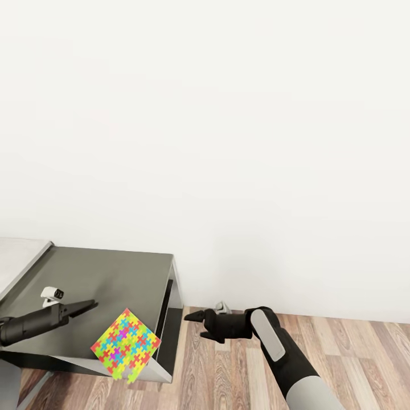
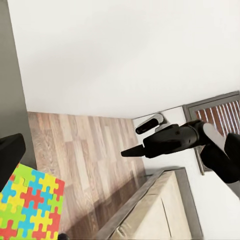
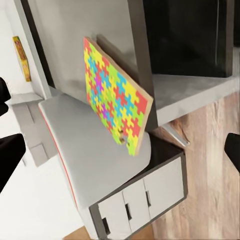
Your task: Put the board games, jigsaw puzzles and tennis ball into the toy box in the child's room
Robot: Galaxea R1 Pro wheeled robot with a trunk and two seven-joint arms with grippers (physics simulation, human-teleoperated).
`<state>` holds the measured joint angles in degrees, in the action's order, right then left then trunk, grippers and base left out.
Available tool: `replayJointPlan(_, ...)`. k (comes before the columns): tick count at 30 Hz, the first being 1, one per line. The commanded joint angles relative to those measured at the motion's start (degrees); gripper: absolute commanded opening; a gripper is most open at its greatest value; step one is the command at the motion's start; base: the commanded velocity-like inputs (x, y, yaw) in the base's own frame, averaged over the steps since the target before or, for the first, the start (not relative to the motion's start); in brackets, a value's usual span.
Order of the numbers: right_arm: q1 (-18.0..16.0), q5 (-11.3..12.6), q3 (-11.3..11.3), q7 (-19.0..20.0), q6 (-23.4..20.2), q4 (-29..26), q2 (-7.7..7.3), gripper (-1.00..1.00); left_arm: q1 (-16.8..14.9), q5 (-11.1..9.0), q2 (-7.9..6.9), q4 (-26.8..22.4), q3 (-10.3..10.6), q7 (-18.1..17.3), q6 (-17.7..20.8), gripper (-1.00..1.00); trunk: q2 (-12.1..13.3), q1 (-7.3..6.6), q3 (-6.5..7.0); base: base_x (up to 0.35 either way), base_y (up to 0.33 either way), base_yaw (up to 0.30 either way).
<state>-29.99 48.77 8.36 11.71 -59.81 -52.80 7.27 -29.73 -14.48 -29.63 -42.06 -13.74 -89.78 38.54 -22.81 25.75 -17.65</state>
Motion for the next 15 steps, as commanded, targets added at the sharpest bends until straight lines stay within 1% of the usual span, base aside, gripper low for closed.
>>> replayJointPlan(1,0.0,-1.1,0.0,0.5,-0.1,0.0,0.01,1.0,0.2,0.0,-0.01,-0.7,0.0,-0.2,0.7,1.0,-0.1,0.03,-0.1,0.0,0.002,0.0)
replayJointPlan(4,-0.1,-2.4,0.0,0.6,0.5,0.0,0.02,1.0,1.4,0.0,0.0,-3.0,0.0,-0.2,1.0,1.0,-0.1,0.03,-0.1,0.0,0.001,0.0)
replayJointPlan(6,-0.1,-2.6,0.0,0.6,0.6,0.0,0.02,1.0,1.8,0.0,0.0,-3.8,0.0,-0.2,1.2,1.0,-0.1,0.03,-0.1,0.0,0.0,0.0)
replayJointPlan(7,-0.1,-3.0,0.0,0.7,0.9,0.0,0.05,1.0,2.6,-0.1,0.0,-5.7,0.0,-0.2,1.8,1.0,-0.1,0.03,-0.1,0.0,0.0,0.0)
replayJointPlan(15,-0.1,-3.6,0.1,0.9,1.4,0.1,0.03,1.0,5.9,-0.1,0.14,-13.7,-0.1,-0.2,5.6,1.0,-0.1,0.03,-0.1,0.0,0.0,0.0)
